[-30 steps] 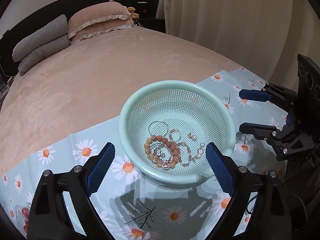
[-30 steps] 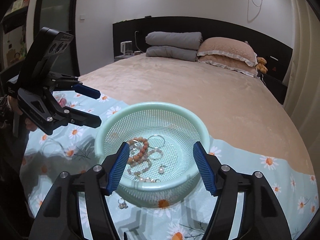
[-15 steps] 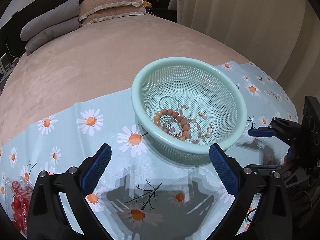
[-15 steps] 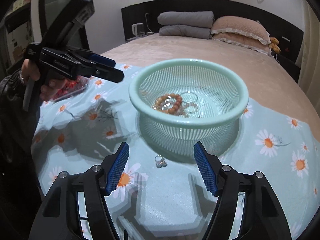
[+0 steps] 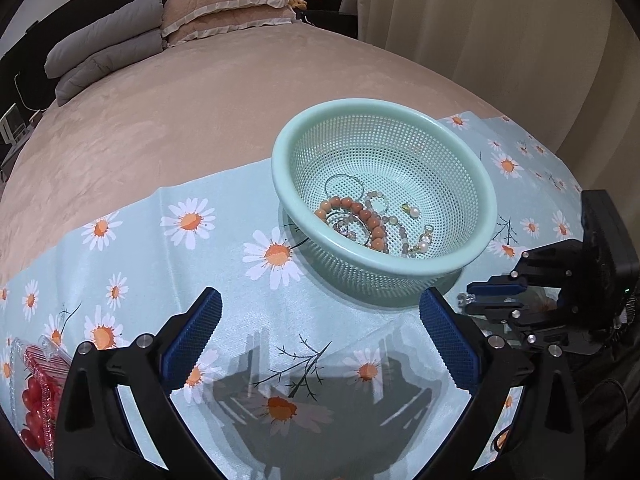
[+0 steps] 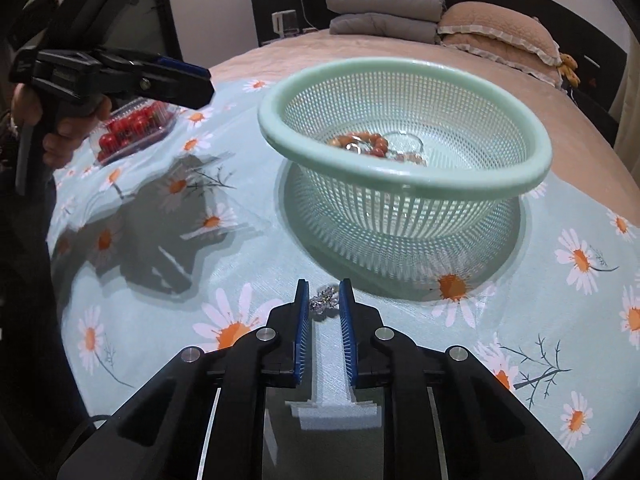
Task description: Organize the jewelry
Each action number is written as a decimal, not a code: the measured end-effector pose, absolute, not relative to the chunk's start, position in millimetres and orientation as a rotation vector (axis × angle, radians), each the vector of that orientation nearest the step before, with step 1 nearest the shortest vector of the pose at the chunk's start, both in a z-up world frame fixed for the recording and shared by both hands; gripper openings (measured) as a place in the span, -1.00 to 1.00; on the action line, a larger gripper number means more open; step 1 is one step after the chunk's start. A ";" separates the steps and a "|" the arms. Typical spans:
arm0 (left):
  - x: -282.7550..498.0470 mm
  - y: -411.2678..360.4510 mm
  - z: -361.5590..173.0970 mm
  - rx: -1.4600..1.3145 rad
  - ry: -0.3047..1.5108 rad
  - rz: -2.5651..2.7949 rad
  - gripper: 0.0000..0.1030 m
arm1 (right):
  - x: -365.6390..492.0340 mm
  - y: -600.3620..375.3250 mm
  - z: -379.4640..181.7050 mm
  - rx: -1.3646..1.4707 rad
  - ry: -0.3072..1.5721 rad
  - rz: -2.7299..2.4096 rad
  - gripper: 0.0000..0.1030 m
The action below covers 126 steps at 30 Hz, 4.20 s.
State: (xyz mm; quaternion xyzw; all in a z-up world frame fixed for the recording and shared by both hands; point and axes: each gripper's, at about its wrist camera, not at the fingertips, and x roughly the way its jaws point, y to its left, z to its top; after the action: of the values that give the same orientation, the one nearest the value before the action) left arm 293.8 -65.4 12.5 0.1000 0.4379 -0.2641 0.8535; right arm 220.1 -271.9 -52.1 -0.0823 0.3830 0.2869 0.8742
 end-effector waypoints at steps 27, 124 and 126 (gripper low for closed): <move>302.4 -95.9 13.7 0.231 0.896 -0.513 0.88 | 260.5 -314.5 6.3 -0.075 0.534 0.239 0.69; -46.8 -30.7 76.2 0.178 0.491 -0.089 0.89 | -64.5 -234.2 60.0 -0.070 0.397 -0.022 0.85; -48.6 -28.8 75.0 0.177 0.497 -0.087 0.89 | -65.4 -236.3 59.4 -0.060 0.395 -0.025 0.85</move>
State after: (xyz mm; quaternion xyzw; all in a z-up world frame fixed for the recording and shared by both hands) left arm -48.6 -28.8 75.0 0.0874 0.2455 -0.0432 0.9645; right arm -65.4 -236.3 59.4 -0.0297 0.1959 -0.0126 0.9801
